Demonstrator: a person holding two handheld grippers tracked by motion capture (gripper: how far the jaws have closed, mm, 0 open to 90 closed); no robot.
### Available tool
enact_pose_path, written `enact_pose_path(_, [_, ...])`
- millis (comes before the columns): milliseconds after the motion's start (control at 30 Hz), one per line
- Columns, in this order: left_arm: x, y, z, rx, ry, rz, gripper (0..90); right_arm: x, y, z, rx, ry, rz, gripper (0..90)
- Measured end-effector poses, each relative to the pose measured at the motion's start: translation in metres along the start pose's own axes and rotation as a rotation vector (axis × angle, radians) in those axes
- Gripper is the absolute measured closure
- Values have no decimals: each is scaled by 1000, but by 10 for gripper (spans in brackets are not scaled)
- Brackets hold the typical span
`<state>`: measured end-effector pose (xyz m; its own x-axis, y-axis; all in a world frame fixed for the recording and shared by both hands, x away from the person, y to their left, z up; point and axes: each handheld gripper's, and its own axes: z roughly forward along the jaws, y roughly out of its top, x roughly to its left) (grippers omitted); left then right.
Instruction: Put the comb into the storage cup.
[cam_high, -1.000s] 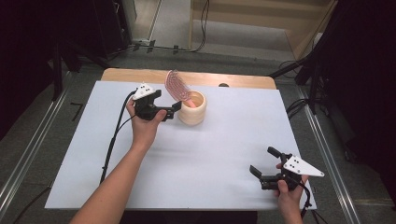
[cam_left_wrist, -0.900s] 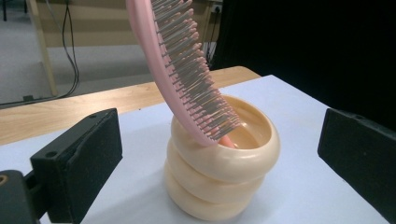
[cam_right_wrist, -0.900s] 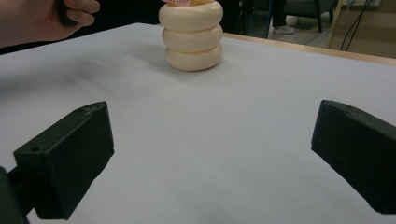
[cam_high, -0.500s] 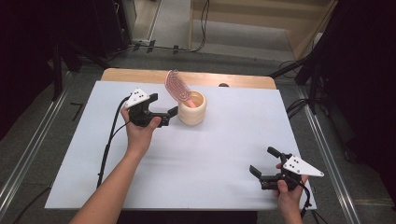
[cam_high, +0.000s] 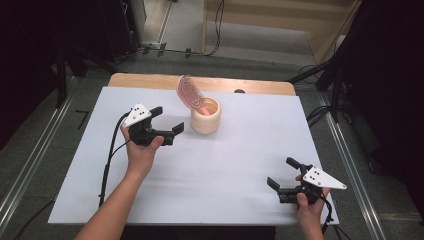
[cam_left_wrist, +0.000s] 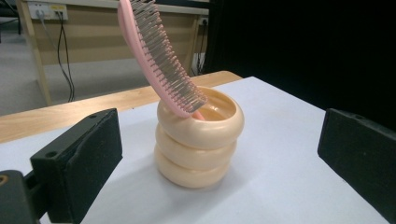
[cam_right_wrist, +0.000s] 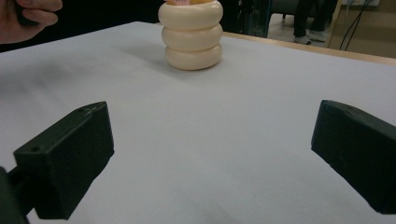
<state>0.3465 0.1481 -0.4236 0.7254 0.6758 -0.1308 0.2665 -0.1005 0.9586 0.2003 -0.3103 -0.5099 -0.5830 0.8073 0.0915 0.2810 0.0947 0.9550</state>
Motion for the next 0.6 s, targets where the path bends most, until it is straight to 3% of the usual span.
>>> enact_pose_path(300, [-3,-10,-23,-4,13,15,0,0,0,0,1,-2,-1,0])
enact_pose_path(600, [2,-27,-47,-10,36,-8,0,2,0,1,5,-3,-6,0])
